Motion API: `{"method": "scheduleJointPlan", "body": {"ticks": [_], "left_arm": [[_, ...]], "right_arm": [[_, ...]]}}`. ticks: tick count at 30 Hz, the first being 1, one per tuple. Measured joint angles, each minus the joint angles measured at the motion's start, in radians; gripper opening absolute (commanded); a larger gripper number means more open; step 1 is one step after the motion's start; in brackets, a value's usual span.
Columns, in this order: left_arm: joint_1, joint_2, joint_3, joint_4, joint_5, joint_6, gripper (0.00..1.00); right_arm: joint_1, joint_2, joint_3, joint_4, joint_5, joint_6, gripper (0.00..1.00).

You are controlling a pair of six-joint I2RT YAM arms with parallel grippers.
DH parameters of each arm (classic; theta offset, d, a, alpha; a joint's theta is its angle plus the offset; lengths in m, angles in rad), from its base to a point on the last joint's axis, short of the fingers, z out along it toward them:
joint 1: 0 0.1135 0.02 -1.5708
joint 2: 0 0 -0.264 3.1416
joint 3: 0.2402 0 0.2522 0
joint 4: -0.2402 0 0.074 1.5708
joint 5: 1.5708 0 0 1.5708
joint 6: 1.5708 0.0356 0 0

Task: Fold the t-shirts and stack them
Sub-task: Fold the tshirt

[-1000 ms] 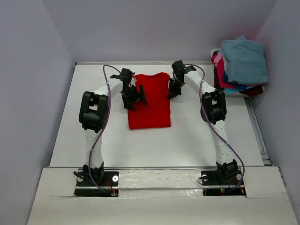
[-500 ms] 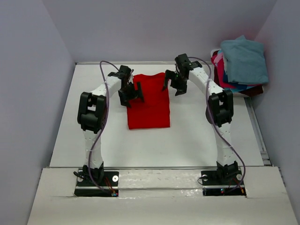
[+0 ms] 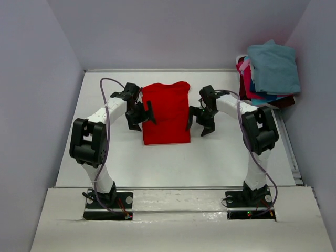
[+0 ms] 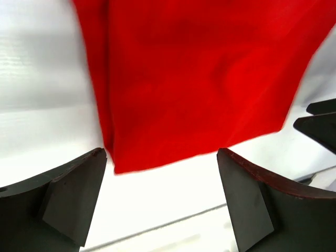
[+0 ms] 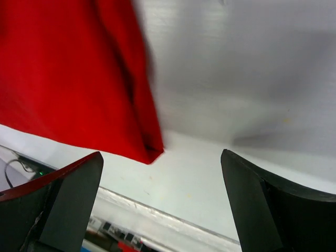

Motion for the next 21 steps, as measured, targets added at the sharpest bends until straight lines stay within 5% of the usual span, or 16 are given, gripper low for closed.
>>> {"method": "scheduleJointPlan", "body": {"ticks": [8,21], "left_arm": [[0.0,-0.033,-0.253,0.068,0.081,-0.064,0.99],[0.0,-0.033,-0.286,0.161,0.124,-0.096,0.99]], "right_arm": [[0.018,-0.069,-0.194,0.094,-0.087,0.038,0.92],[0.026,-0.077,-0.245,0.222,-0.132,0.088,0.64]]}}
